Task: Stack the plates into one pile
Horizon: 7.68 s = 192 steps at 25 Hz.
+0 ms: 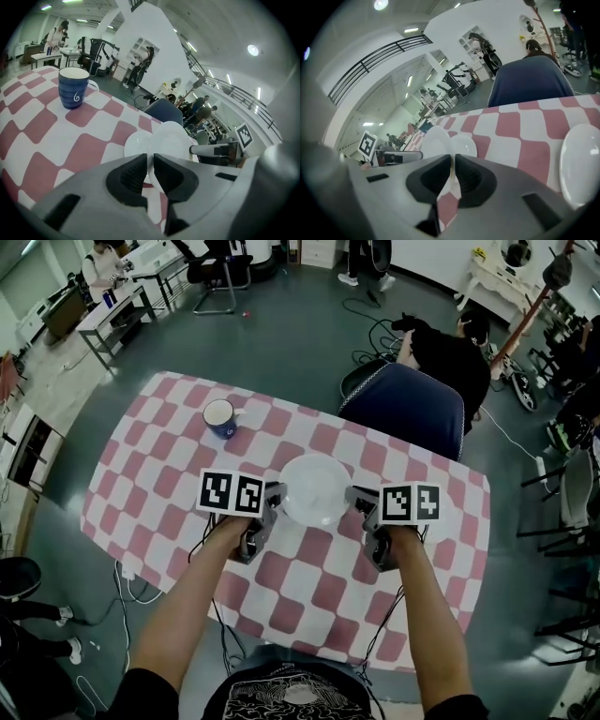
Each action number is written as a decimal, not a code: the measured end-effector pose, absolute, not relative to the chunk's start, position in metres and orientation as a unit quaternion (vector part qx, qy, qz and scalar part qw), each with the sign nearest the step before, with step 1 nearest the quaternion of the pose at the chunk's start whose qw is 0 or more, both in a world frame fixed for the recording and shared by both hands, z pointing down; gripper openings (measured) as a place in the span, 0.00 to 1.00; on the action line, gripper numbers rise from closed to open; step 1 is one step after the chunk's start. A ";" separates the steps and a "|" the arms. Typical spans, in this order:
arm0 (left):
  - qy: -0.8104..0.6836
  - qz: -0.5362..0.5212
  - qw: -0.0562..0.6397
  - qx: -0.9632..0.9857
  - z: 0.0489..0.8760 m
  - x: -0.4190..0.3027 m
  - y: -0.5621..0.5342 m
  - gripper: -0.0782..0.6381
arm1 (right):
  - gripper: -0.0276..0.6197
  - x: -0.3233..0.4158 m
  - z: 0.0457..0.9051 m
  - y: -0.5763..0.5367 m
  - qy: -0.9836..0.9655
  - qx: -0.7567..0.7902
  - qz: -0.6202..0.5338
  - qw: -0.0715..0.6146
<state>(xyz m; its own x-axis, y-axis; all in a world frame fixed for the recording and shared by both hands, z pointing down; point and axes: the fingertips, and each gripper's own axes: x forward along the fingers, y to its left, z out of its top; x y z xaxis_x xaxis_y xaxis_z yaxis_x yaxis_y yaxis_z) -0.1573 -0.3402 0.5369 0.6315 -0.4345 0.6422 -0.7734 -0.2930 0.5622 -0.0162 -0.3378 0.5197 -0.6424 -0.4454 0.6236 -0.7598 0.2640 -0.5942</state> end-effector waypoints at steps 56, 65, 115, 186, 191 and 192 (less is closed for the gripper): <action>-0.351 0.188 0.263 0.879 0.465 -0.117 -0.356 0.42 | 0.36 0.039 0.453 -0.310 -0.752 0.572 0.314 0.087; -0.325 0.170 0.195 0.910 0.427 -0.093 -0.334 0.42 | 0.39 0.072 0.406 -0.259 -0.723 0.640 0.249 0.074; -0.270 0.268 0.332 0.863 0.553 0.170 -0.344 0.44 | 0.45 0.311 0.525 -0.288 -0.733 0.534 0.398 0.136; -0.388 0.233 0.429 0.782 0.566 -0.138 -0.371 0.18 | 0.10 0.004 0.566 -0.351 -0.749 0.414 0.503 0.119; -0.379 0.236 0.439 0.780 0.578 -0.157 -0.380 0.18 | 0.10 -0.016 0.576 -0.354 -0.737 0.422 0.516 0.112; -0.378 0.237 0.440 0.779 0.580 -0.160 -0.381 0.18 | 0.11 -0.019 0.578 -0.355 -0.736 0.423 0.517 0.111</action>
